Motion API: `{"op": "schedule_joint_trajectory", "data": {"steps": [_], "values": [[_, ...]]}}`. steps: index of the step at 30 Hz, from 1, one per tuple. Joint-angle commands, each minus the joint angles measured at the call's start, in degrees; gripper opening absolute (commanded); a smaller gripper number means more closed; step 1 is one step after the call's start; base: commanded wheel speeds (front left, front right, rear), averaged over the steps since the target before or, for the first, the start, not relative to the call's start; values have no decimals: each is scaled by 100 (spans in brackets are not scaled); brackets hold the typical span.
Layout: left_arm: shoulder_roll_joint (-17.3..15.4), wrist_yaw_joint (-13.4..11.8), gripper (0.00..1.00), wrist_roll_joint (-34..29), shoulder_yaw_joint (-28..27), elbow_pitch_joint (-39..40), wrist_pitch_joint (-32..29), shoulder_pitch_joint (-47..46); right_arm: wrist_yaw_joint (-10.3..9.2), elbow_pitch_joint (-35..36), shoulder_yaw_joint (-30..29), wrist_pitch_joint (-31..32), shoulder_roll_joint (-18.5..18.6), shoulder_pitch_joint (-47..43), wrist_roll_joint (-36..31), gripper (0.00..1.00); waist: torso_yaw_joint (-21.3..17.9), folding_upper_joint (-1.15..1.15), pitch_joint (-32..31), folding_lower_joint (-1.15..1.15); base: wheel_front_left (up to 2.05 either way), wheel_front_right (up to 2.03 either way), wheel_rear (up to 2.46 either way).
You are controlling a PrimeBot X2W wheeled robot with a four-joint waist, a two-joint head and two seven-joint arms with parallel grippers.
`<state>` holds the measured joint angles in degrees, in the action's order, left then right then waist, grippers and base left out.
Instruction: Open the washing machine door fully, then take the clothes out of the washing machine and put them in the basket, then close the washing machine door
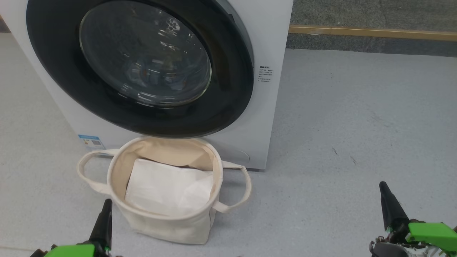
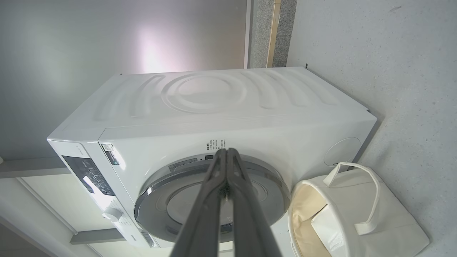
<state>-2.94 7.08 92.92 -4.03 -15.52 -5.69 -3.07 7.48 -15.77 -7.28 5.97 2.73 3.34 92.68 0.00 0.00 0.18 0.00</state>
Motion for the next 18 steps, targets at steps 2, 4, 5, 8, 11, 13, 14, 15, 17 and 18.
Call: {"op": "schedule_joint_trajectory", "data": {"steps": [2, 4, 5, 8, 11, 13, 14, 15, 17, 18], "values": [[-31, 41, 0, -36, -202, 150, -42, -307, 1, 176, 94, 37, 32, 282, -36, 0, 0, 0, 0, 0, 0, 0, 0], [-29, 41, 0, -38, -205, 150, -44, -307, 1, 176, 93, 38, 31, 282, -37, 0, 0, 0, 0, 0, 0, 0, 0], [-28, 41, 0, -39, -205, 149, -45, -307, 1, 176, 93, 38, 31, 282, -37, 0, 0, 0, 0, 0, 0, 0, 0], [-27, 41, 0, -41, -208, 149, -47, -308, 1, 176, 92, 39, 30, 282, -38, 0, 0, 0, 0, 0, 0, 0, 0], [-26, 41, 0, -43, -210, 149, -48, -308, 1, 176, 91, 40, 29, 283, -39, 0, 0, 0, 0, 0, 0, 0, 0], [-25, 41, 0, -44, -211, 149, -49, -308, 1, 176, 90, 40, 29, 283, -40, 0, 0, 0, 0, 0, 0, 0, 0], [-24, 41, 0, -44, -212, 149, -50, -308, 1, 176, 90, 40, 29, 283, -40, 0, 0, 0, 0, 0, 0, 0, 0], [-24, 41, 0, -45, -212, 149, -50, -308, 1, 176, 89, 41, 28, 283, -40, 0, 0, 0, 0, 0, 0, 0, 0], [-23, 41, 0, -46, -214, 149, -51, -308, 1, 176, 89, 41, 28, 283, -41, 0, 0, 0, 0, 0, 0, 0, 0], [-22, 41, 0, -46, -214, 149, -52, -308, 1, 176, 88, 41, 28, 283, -41, 0, 0, 0, 0, 0, 0, 0, 0]]}}
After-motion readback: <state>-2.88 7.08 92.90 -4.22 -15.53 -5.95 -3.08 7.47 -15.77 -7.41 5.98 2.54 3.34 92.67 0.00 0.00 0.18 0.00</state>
